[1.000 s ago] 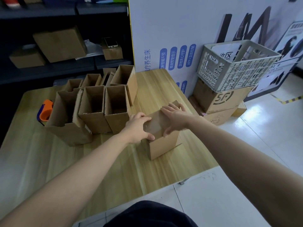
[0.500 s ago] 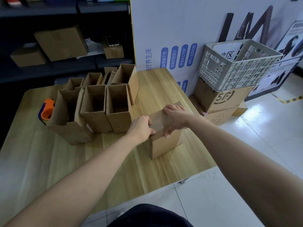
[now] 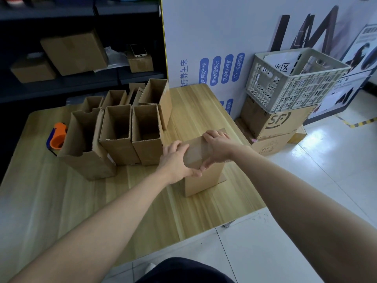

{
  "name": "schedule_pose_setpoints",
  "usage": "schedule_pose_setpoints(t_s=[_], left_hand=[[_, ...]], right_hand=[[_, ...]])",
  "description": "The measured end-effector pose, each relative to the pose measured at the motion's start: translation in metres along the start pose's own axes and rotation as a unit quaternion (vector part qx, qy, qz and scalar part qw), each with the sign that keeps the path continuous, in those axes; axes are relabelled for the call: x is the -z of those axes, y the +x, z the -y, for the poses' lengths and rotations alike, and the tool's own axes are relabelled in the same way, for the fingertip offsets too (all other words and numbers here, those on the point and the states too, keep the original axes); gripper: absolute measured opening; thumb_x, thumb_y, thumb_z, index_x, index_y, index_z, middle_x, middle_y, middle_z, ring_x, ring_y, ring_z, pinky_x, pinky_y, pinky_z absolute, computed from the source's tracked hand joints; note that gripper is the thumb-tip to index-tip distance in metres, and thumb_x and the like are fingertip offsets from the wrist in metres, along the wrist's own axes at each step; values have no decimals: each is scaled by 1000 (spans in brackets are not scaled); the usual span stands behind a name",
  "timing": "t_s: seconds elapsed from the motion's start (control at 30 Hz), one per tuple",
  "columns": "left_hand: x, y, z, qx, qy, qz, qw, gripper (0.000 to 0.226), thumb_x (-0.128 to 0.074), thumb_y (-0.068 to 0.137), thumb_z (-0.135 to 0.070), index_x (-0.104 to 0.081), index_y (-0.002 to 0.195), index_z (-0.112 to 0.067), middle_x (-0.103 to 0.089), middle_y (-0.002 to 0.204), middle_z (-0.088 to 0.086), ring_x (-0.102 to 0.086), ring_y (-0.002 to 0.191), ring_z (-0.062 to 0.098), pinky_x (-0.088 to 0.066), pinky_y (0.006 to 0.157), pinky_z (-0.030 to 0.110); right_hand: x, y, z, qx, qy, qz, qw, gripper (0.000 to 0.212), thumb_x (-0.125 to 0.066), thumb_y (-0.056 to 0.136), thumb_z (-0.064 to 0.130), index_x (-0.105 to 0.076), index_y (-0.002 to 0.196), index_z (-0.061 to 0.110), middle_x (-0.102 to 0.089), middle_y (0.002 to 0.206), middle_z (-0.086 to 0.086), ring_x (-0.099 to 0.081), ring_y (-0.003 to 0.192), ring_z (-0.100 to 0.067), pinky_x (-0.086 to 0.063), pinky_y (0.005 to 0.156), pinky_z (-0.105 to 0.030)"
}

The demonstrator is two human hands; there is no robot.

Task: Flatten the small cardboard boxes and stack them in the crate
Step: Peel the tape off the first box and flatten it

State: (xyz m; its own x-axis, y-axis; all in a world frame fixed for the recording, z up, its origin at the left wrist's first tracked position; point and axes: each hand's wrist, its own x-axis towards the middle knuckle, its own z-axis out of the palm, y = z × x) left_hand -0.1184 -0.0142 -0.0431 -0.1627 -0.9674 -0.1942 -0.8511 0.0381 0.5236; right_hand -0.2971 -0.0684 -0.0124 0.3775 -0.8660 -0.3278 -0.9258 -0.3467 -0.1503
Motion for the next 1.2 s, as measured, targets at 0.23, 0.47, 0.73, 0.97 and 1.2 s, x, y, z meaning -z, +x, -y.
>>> schedule_pose_setpoints(t_s=[0.23, 0.47, 0.73, 0.97, 1.2], left_hand=[[-6, 8, 7, -22, 41, -12, 999, 101, -82, 61, -45, -23, 141, -24, -19, 145, 1, -18, 132, 28, -31, 105, 42], [19, 14, 10, 91, -215, 17, 972, 78, -78, 62, -49, -42, 126, -22, -45, 126, 3, -44, 115, 23, -43, 93, 36], [3, 11, 17, 183, -414, 61, 890, 45, -71, 75, -50, -58, 104, -19, -67, 98, 5, -64, 87, 18, -49, 70, 29], [-25, 6, 37, 214, -353, -7, 911, 29, -65, 87, -26, -59, 112, -11, -62, 116, 11, -57, 94, 21, -45, 79, 31], [-38, -13, 19, 163, -21, -6, 986, 75, -73, 81, -30, -30, 139, -9, -28, 137, 14, -48, 117, 29, -42, 95, 32]], right_hand=[[-7, -4, -5, 16, 14, -11, 1000, 121, -72, 62, 68, -9, 153, 19, -9, 158, 2, -1, 145, -23, 3, 116, -44], [-6, -12, -20, -31, 55, -148, 987, 115, -73, 67, 61, -4, 153, 26, 6, 159, -4, 12, 146, -26, 2, 118, -47], [-17, -23, -19, -86, 213, 10, 973, 98, -70, 78, 52, -14, 151, 19, -26, 154, -7, -33, 136, -27, -33, 106, -43], [-53, -25, -17, -108, 183, 91, 973, 84, -70, 82, 38, -24, 149, 19, -38, 148, -5, -39, 132, -27, -34, 108, -43], [-74, -39, -31, -138, 153, 92, 974, 70, -66, 87, 28, -32, 146, 14, -43, 143, -8, -43, 129, -28, -36, 105, -39]])
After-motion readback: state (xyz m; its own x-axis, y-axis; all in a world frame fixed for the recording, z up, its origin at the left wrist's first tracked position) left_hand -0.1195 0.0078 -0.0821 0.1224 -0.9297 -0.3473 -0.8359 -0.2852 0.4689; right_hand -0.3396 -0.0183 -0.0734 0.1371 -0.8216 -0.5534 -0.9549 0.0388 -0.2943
